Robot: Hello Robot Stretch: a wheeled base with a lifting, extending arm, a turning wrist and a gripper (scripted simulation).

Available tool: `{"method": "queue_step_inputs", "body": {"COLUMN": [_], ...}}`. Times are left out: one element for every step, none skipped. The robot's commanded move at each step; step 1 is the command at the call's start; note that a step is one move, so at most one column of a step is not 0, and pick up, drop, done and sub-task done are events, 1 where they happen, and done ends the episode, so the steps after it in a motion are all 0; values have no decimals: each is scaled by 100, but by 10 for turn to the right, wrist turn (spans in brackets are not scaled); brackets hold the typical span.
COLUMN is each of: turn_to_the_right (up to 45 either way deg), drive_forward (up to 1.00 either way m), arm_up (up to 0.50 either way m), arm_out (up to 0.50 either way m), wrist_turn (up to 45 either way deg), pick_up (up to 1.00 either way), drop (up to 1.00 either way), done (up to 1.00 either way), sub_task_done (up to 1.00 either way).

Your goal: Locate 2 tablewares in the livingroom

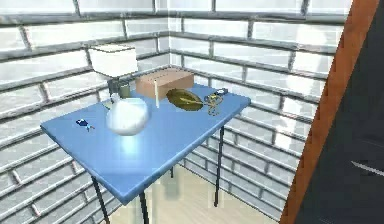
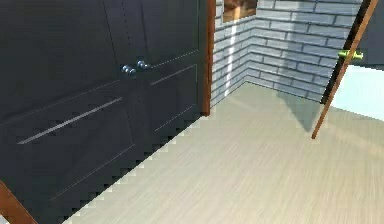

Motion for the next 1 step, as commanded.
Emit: {"method": "queue_step_inputs", "body": {"turn_to_the_right": [0], "drive_forward": [0], "arm_up": [0], "arm_out": [0], "wrist_turn": [0], "pick_up": [0], "drop": [0], "done": [100], "sub_task_done": [0]}}
